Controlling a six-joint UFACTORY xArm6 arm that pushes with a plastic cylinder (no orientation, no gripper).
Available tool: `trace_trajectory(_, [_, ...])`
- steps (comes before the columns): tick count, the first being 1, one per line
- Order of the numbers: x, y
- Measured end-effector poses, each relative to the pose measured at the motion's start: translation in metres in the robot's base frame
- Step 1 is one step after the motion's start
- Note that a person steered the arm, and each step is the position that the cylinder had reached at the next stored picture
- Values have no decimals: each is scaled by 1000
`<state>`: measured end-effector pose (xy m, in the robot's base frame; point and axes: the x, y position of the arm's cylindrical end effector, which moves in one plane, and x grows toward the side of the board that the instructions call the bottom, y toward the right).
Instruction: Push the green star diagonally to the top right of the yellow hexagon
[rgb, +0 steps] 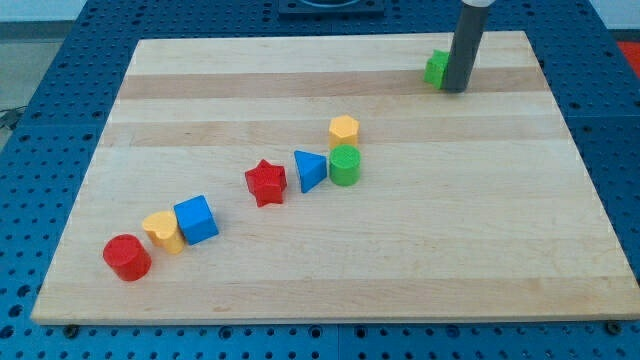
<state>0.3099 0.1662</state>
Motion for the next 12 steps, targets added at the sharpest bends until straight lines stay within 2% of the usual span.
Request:
trace_trajectory(1, [1,29])
trace_trajectory(2, [-108,44])
trace_trajectory(4, [-106,31])
trace_trajectory(6, [-2,17])
trace_trajectory(7, [12,1])
trace_trajectory(8, [9,32])
trace_trajectory(9, [-63,72])
trace_trajectory(10, [-118,43])
trace_trajectory(12, [-94,12])
